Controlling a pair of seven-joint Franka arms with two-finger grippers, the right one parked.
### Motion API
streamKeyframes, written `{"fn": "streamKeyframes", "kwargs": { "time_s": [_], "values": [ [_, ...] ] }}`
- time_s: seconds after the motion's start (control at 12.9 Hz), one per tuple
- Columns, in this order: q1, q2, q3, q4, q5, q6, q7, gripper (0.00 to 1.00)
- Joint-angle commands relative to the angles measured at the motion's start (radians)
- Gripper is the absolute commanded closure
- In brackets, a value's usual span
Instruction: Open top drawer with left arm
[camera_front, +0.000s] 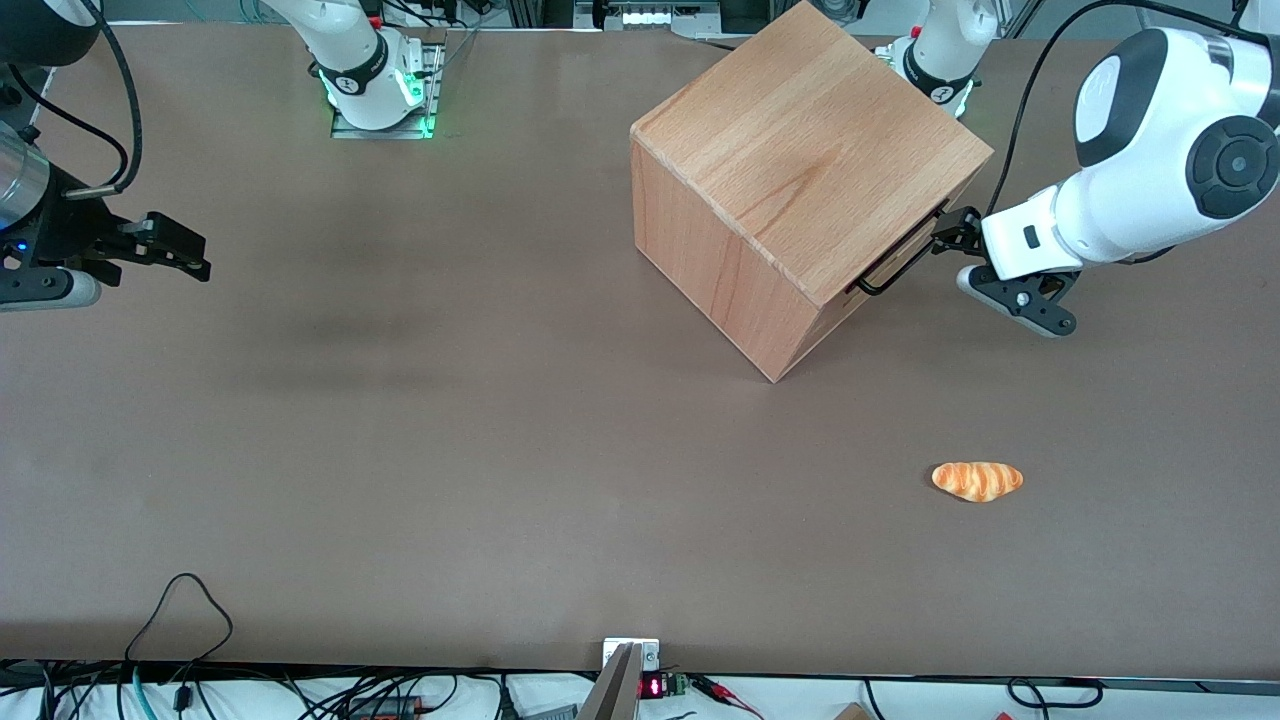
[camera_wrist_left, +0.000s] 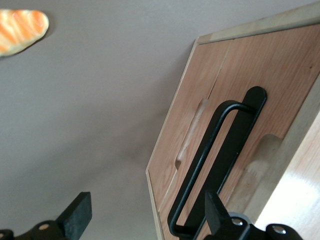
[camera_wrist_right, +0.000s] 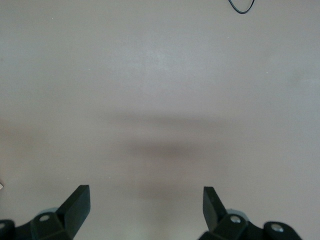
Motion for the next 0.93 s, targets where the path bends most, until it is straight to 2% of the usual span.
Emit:
{"fn": "streamKeyframes", "kwargs": {
  "time_s": [0.0,0.23,0.85],
  "values": [
    [0.002,-0.012,0.003,-0.058,-0.037,0.053,0.068,0.0],
    [0.002,-0.006,0.002,-0.084,-0.088,0.067,0.117,0.01],
    [0.001,-0.005,-0.009,-0.146,-0.108,0.148,0.197,0.01]
  ]
}}
